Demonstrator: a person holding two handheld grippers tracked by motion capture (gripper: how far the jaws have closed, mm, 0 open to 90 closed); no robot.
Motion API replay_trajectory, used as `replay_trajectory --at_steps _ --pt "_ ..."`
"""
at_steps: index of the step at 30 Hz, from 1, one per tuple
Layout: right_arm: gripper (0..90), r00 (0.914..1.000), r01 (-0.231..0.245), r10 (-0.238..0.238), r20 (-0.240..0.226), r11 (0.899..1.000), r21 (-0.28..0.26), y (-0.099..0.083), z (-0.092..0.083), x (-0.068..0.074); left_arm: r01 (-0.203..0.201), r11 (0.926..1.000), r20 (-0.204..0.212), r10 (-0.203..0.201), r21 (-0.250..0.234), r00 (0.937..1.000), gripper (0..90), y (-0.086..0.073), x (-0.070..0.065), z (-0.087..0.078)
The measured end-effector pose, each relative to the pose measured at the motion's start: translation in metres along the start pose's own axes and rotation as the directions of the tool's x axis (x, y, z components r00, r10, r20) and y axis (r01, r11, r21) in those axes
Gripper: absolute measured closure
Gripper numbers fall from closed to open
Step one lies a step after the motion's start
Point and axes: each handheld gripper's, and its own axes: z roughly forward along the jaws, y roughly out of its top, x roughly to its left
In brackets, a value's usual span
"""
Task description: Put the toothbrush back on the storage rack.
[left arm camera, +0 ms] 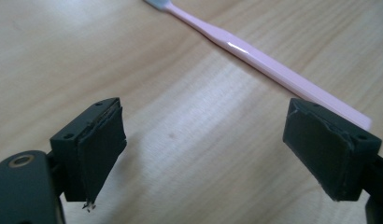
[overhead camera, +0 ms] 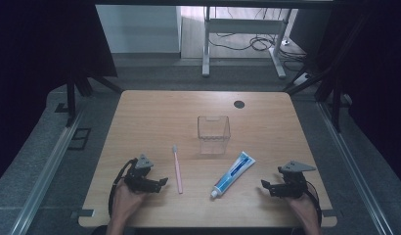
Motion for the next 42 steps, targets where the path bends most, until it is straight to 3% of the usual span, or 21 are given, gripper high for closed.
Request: replay_trajectory --at_steps 8,12,22,29,36,42 --pt "7.3 0.9999 0.012 -0.012 -0.008 1.000 -0.011 0.001 0.001 0.003 -0.009 0.9996 -0.015 0.008 -0.028 0.9999 12.9 -0.002 0.001 -0.003" --pt "7.3 0.9998 0.018 -0.018 -0.011 1.000 -0.005 0.001 0.002 0.004 -0.021 0.9996 -0.016 0.021 -0.018 0.9997 12.9 0.000 -0.001 -0.002" --pt "7.4 0.9998 0.019 -0.019 -0.010 1.000 -0.010 0.001 0.002 0.003 0.007 0.9999 -0.025 -0.007 -0.012 0.9997 13.5 0.004 -0.003 -0.003" --pt "7.8 0.9999 0.015 -0.015 -0.005 1.000 -0.009 0.000 0.002 0.001 -0.020 0.9998 -0.049 0.020 0.002 0.9986 16.2 0.007 -0.007 -0.004" --pt "7.8 0.9999 0.012 -0.012 -0.013 1.000 -0.021 0.000 0.001 0.000 -0.027 0.9993 -0.046 0.026 -0.024 0.9986 34.7 0.011 -0.012 -0.010" --pt "7.8 0.9998 0.014 -0.015 -0.011 1.000 -0.019 0.000 0.001 0.000 -0.026 0.9990 -0.003 0.025 -0.037 0.9997 52.0 0.016 -0.014 -0.013"
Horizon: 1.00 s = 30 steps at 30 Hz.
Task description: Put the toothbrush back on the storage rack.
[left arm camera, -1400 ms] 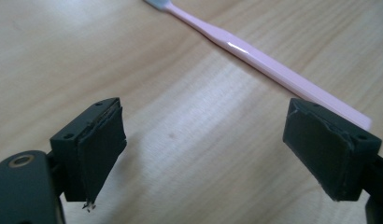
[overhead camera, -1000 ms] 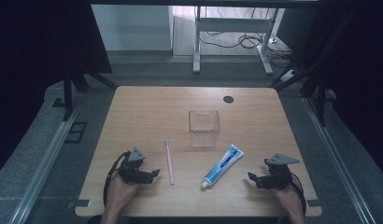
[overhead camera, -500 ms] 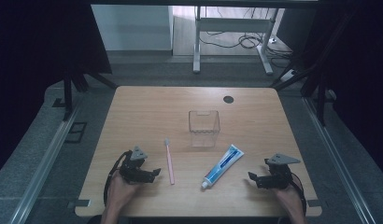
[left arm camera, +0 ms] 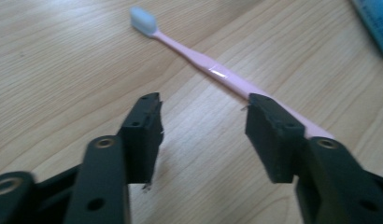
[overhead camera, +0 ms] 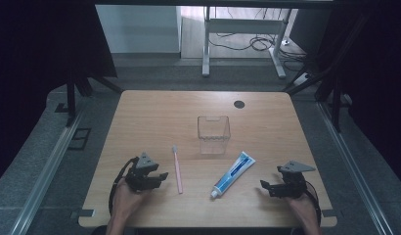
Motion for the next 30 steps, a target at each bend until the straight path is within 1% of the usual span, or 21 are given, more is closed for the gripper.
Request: replay_trajectory --at_steps 1,2,4,5,6,7,9,11,12,13,14,16,17,18,19,21,22,23,24,26,30 --pt "7.8 1.0000 0.000 0.000 -0.001 1.000 -0.001 0.000 0.000 0.000 -0.001 1.0000 0.011 0.001 0.005 0.9999 52.0 0.001 0.000 0.000" --pt "7.8 1.0000 0.001 -0.001 0.000 1.000 0.000 0.000 0.000 0.000 -0.006 1.0000 0.016 0.006 0.006 0.9999 57.7 0.003 -0.002 0.001" --pt "7.8 1.0000 0.001 -0.001 0.000 1.000 0.002 0.000 0.000 0.000 -0.007 0.9999 0.019 0.007 0.007 0.9998 63.5 0.005 -0.003 0.002" --pt "7.8 1.0000 0.000 0.000 0.000 1.000 0.003 0.000 0.001 0.000 -0.008 0.9999 0.021 0.008 0.008 0.9997 63.5 0.006 -0.004 0.002" --pt "7.8 1.0000 0.001 -0.001 -0.001 1.000 0.006 0.000 0.001 0.001 -0.011 0.9999 0.025 0.011 0.005 0.9996 69.8 0.009 -0.006 0.003" --pt "7.8 1.0000 0.001 -0.001 -0.001 1.000 0.006 0.000 0.001 0.001 -0.011 0.9999 0.025 0.011 0.005 0.9996 72.8 0.009 -0.006 0.003" --pt "8.0 1.0000 0.003 -0.003 -0.002 1.000 0.010 0.000 0.002 0.001 -0.027 0.9996 0.026 0.027 0.003 0.9993 79.3 0.013 -0.011 0.006" --pt "8.1 1.0000 0.004 -0.004 -0.003 1.000 0.011 0.000 0.002 0.001 -0.032 0.9995 0.032 0.032 0.003 0.9990 84.8 0.014 -0.012 0.007" --pt "8.3 1.0000 0.003 -0.003 -0.005 1.000 0.011 0.000 0.002 0.001 -0.050 0.9987 0.049 0.050 0.008 0.9975 87.6 0.017 -0.017 0.010" --pt "8.4 1.0000 0.003 -0.003 -0.006 1.000 0.012 0.000 0.002 0.001 -0.054 0.9985 0.055 0.053 0.011 0.9971 89.3 0.018 -0.018 0.011" --pt "8.4 1.0000 0.003 -0.003 -0.004 1.000 0.013 0.000 0.002 0.001 -0.063 0.9979 0.067 0.062 0.014 0.9958 89.4 0.020 -0.020 0.013" --pt "8.7 1.0000 0.003 -0.003 -0.006 1.000 0.015 0.000 0.003 0.002 -0.068 0.9975 0.076 0.067 0.018 0.9949 89.5 0.020 -0.022 0.015" --pt "8.8 0.9999 0.005 -0.005 -0.009 1.000 0.014 0.000 0.003 0.002 -0.087 0.9959 0.087 0.084 0.027 0.9926 89.6 0.021 -0.026 0.019" --pt "8.8 0.9999 0.005 -0.005 -0.009 1.000 0.014 0.000 0.003 0.002 -0.087 0.9959 0.087 0.084 0.027 0.9926 89.6 0.021 -0.026 0.019" --pt "9.0 0.9999 0.010 -0.009 -0.009 1.000 0.015 0.000 0.003 0.002 -0.098 0.9946 0.094 0.095 0.034 0.9911 89.6 0.022 -0.029 0.024" --pt "9.0 0.9999 0.012 -0.012 -0.011 1.000 0.016 0.000 0.004 0.003 -0.103 0.9940 0.103 0.099 0.037 0.9897 89.6 0.022 -0.032 0.028" --pt "9.0 0.9999 0.013 -0.013 -0.011 1.000 0.015 0.000 0.004 0.003 -0.103 0.9940 0.103 0.099 0.037 0.9897 89.6 0.022 -0.032 0.028" --pt "9.0 0.9998 0.014 -0.014 -0.011 1.000 0.014 0.001 0.004 0.003 -0.125 0.9911 0.102 0.119 0.047 0.9876 89.6 0.022 -0.036 0.033" --pt "9.0 0.9998 0.014 -0.014 -0.011 1.000 0.014 0.001 0.004 0.003 -0.125 0.9911 0.102 0.119 0.047 0.9876 89.5 0.022 -0.036 0.033" --pt "9.0 0.9998 0.014 -0.014 -0.014 1.000 0.011 0.001 0.004 0.003 -0.141 0.9882 0.106 0.134 0.059 0.9852 89.5 0.022 -0.041 0.039" --pt "8.9 0.9998 0.013 -0.013 -0.014 1.000 0.011 0.001 0.004 0.003 -0.147 0.9865 0.105 0.139 0.073 0.9848 89.5 0.022 -0.045 0.043"
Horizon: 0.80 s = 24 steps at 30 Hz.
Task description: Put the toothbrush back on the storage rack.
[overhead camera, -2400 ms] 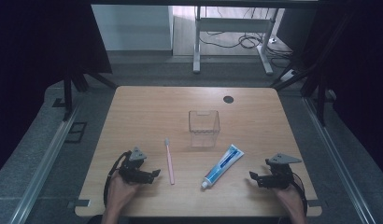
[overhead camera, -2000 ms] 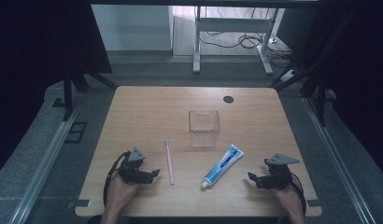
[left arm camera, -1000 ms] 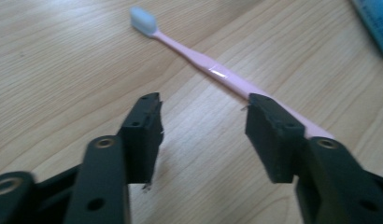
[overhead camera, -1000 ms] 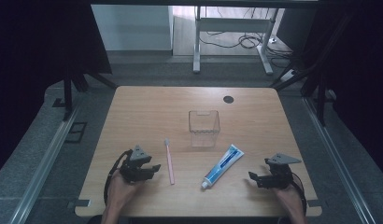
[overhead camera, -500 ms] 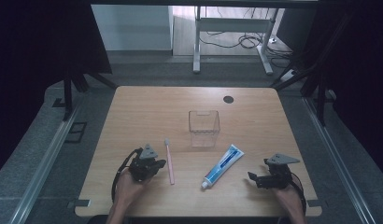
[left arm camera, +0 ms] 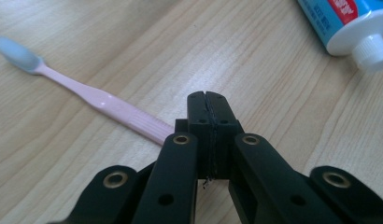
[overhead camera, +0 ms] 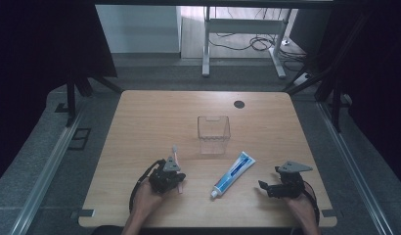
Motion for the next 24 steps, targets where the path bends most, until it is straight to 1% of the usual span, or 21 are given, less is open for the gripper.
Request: replay_trajectory --at_steps 1,6,7,10,11,12,13,18,20,24 --pt "8.9 1.0000 -0.001 0.001 0.000 1.000 0.000 0.000 0.000 0.000 -0.004 1.0000 0.000 0.004 0.003 1.0000 89.5 0.000 0.000 0.001" --pt "8.9 1.0000 -0.001 0.001 -0.005 1.000 0.007 0.000 0.001 0.001 0.005 0.9999 0.011 -0.005 0.013 0.9999 89.4 -0.001 -0.001 0.003" --pt "8.9 1.0000 -0.002 0.002 -0.004 1.000 0.007 0.000 0.001 0.001 0.011 0.9997 0.013 -0.012 0.021 0.9998 89.3 -0.002 0.000 0.004" --pt "8.8 1.0000 -0.005 0.005 -0.003 1.000 0.007 0.000 0.001 0.001 0.019 0.9995 0.013 -0.019 0.025 0.9997 89.2 -0.003 0.001 0.003" --pt "8.8 1.0000 -0.005 0.005 -0.004 1.000 0.008 0.000 0.001 0.001 0.029 0.9993 0.009 -0.029 0.026 0.9995 89.2 -0.004 0.002 0.002" --pt "8.8 1.0000 -0.005 0.005 -0.004 1.000 0.008 0.000 0.001 0.001 0.029 0.9993 0.009 -0.029 0.026 0.9995 89.2 -0.004 0.002 0.002" --pt "8.8 1.0000 -0.007 0.007 -0.002 1.000 0.008 0.000 0.001 0.000 0.040 0.9988 0.006 -0.040 0.029 0.9992 89.2 -0.005 0.003 0.001" --pt "8.6 0.9999 -0.010 0.010 -0.002 1.000 0.006 0.000 0.000 0.000 0.051 0.9982 -0.002 -0.051 0.032 0.9987 89.2 -0.007 0.006 -0.002" --pt "8.4 0.9999 -0.011 0.011 -0.002 1.000 0.007 0.000 0.000 0.000 0.050 0.9981 -0.008 -0.049 0.036 0.9988 89.2 -0.008 0.008 -0.004" --pt "7.4 0.9999 -0.016 0.016 -0.001 1.000 0.005 0.000 0.000 0.000 0.063 0.9968 -0.024 -0.062 0.050 0.9978 89.2 -0.012 0.012 -0.008"
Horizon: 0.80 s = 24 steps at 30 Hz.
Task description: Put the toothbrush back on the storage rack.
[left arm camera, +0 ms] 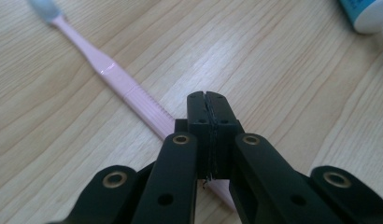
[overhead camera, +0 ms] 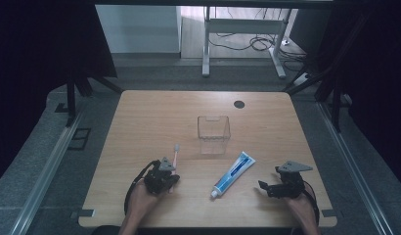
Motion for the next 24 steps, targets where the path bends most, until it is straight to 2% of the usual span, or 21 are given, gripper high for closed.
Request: replay_trajectory --at_steps 12,24 --pt "5.9 0.9999 0.000 0.000 -0.011 1.000 -0.006 0.000 0.002 0.001 0.036 0.9993 -0.025 -0.036 0.011 0.9991 89.1 -0.010 0.017 -0.013" --pt "3.2 0.9996 -0.006 0.006 -0.026 1.000 0.001 0.000 0.005 0.003 0.038 0.9990 -0.056 -0.037 0.023 0.9977 87.6 -0.018 0.028 -0.019"
